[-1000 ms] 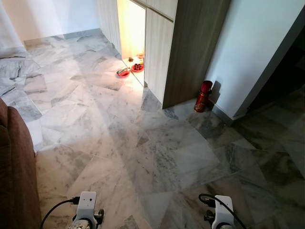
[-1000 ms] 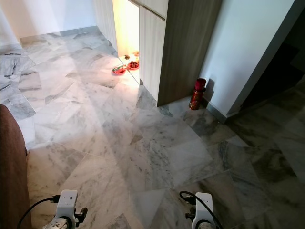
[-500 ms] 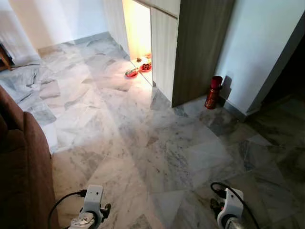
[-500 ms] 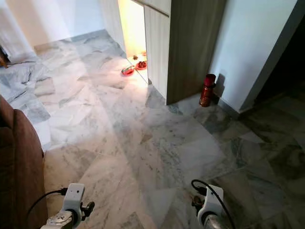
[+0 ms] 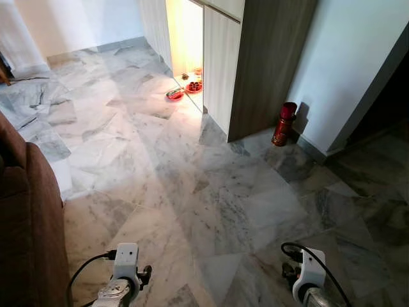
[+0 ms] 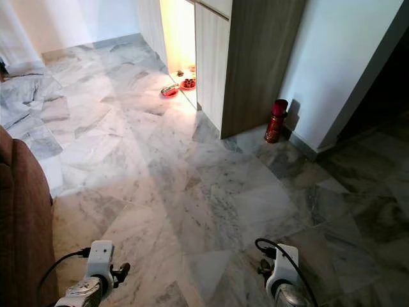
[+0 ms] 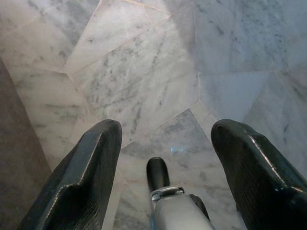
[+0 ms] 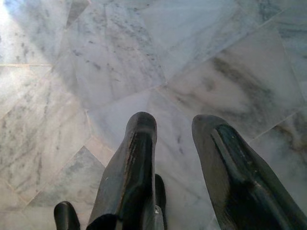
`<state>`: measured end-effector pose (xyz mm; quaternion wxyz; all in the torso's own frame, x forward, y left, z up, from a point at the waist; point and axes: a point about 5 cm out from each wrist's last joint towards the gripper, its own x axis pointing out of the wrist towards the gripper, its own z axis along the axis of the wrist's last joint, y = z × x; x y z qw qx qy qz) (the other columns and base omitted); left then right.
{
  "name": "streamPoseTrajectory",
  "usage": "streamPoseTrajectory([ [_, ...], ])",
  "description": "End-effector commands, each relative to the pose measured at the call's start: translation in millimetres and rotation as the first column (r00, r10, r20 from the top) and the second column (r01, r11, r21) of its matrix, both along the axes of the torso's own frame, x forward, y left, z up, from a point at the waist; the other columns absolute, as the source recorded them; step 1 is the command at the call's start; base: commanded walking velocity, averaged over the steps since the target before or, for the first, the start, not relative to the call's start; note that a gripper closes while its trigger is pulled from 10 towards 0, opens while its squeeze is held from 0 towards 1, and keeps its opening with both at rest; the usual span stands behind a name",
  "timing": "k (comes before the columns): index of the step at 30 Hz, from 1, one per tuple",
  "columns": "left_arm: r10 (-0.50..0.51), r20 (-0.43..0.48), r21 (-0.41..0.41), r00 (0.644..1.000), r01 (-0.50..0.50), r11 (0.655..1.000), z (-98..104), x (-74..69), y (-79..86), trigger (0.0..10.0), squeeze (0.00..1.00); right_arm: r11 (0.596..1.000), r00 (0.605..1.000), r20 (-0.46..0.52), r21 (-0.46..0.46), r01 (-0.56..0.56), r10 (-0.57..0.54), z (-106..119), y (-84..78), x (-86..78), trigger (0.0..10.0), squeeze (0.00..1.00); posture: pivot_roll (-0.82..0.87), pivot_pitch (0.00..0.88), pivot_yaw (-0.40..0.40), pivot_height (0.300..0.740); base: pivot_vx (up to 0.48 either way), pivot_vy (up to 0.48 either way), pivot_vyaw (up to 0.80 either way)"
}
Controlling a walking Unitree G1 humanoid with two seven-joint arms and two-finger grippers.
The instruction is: Move the pillow to the sofa from floor
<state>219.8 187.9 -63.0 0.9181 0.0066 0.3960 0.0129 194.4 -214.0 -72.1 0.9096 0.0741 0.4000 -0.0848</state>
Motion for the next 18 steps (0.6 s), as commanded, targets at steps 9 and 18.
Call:
streamPoseTrajectory([
  [9, 0.019, -0.057, 0.046, 0.998, -0.017, 0.999, -8.0, -15.7, 10.9, 10.0, 0.0, 1.0, 0.999, -0.044, -0.007, -0.024, 0.024, -9.2, 9.0, -15.5, 10.0, 0.0, -0.05, 0.0, 0.004, 0.74, 0.0, 0.0, 0.5],
  [18, 0.005, -0.078, 0.065, 0.997, 0.0, 0.998, -11.0, -22.3, 14.0, 10.0, 0.0, 0.999, 0.997, -0.061, -0.005, -0.046, 0.046, -12.4, 11.5, -21.5, 10.0, 0.0, -0.05, 0.0, 0.013, 0.74, 0.0, 0.0, 0.8],
])
